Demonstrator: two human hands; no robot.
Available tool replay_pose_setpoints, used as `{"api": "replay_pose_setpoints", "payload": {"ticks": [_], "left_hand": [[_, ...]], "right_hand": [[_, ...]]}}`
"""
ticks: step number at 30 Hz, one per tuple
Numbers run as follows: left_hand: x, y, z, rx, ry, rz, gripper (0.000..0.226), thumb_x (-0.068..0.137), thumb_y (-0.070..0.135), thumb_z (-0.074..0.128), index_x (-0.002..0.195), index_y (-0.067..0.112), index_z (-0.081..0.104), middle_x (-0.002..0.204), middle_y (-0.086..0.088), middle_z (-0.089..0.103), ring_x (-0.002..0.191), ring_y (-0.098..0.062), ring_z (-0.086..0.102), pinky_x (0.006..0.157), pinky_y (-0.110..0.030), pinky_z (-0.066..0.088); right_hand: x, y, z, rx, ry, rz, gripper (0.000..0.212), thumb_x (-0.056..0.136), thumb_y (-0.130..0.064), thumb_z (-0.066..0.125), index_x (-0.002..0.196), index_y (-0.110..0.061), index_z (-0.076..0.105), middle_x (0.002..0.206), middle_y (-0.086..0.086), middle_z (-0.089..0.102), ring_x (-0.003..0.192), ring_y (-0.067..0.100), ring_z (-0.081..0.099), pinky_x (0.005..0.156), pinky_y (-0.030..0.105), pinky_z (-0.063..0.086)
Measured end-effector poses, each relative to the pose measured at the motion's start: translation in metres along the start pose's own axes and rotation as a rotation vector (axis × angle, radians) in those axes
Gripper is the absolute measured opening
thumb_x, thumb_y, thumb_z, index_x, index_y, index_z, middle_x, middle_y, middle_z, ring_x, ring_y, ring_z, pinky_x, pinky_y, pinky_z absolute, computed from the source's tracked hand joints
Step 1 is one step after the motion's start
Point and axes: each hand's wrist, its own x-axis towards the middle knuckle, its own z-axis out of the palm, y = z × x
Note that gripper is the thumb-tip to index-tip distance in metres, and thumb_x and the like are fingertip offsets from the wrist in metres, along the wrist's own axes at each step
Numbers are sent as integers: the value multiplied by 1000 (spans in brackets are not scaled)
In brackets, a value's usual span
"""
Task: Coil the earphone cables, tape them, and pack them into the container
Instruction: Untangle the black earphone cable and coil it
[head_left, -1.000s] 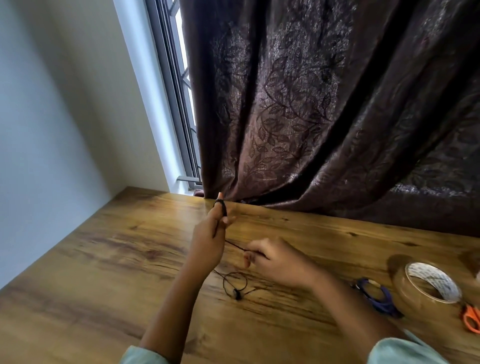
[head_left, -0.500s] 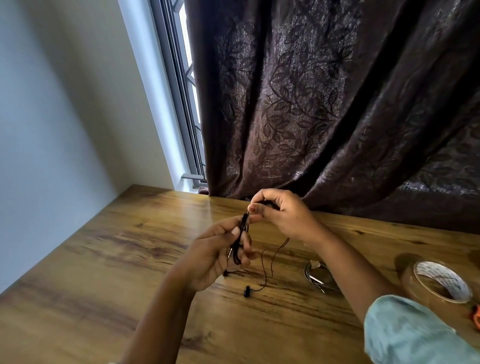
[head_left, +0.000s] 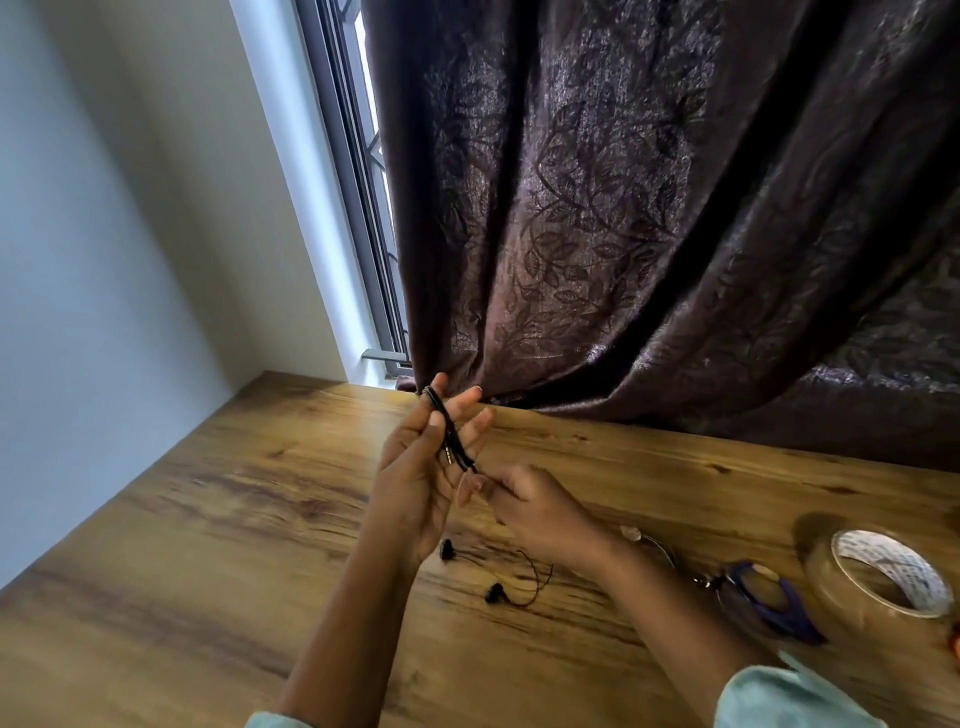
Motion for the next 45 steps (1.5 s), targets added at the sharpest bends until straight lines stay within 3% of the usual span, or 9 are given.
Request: {"api": "replay_pose_setpoints", "payload": {"ticks": [6,11,18,23,26,30,35,41,45], "left_hand": [[8,-8,-22,547,79,88,36,100,5,33,134,8,45,117,-8,66,109,-19,63,97,-26,49],[-7,-10,-23,955,-122,-19,30,97,-2,39,111,17,57,92,6,64,82,1,60,76,-10,44],[-32,-6,-14,506,-293,-370,42,89,19,42,130,15,50,106,-13,69,91,-30,68,91,-41,51],[-35,5,-11,143,-358,-367,57,77,25,75,127,5,57,88,-15,69,64,-20,67,74,-34,56],[-33,5,-12,10,-347,-321,53,77,22,75,125,4,60,83,-11,69,59,-14,65,76,-32,57],[-27,4,-9,-163,-257,-243,63,74,15,76,130,-1,52,82,-10,68,59,-14,65,75,-29,58],[-16,3,-6,-15,-7,-87,45,88,13,47,132,5,49,93,-9,73,75,-20,71,65,-28,59],[-5,3,-23,341,38,-9,40,99,3,31,135,15,44,111,-4,71,105,-27,66,91,-29,53],[-12,-2,-28,565,-29,-116,37,100,7,35,130,26,46,109,-1,71,101,-23,67,86,-26,53]], "right_hand": [[-6,-8,-2,-374,-197,19,27,100,-28,41,85,-19,62,89,-5,61,84,16,59,77,38,49],[-5,-32,-29,-549,-148,-16,23,96,-33,50,81,-23,65,72,-11,57,65,9,54,60,31,45],[15,-30,-65,-355,22,-155,9,83,-34,71,78,-26,72,70,-4,69,61,15,60,59,35,48],[19,-11,-51,32,122,-144,9,82,-31,71,76,-25,70,71,4,69,63,14,63,61,31,48],[16,-3,-39,197,146,-79,15,89,-19,63,77,-27,68,72,-14,68,73,-1,62,71,19,46],[9,4,-19,264,87,34,18,98,-10,48,93,-3,63,52,-22,59,52,-11,55,53,7,41],[-2,16,7,32,31,33,24,98,-26,49,83,-28,67,77,1,64,73,14,59,71,34,47],[-20,0,11,-459,-157,19,22,99,-37,42,90,-29,61,91,-7,66,82,16,61,74,41,53],[-20,-26,-15,-700,-147,-53,21,98,-34,45,96,-25,64,96,0,66,84,19,62,73,40,54]]}}
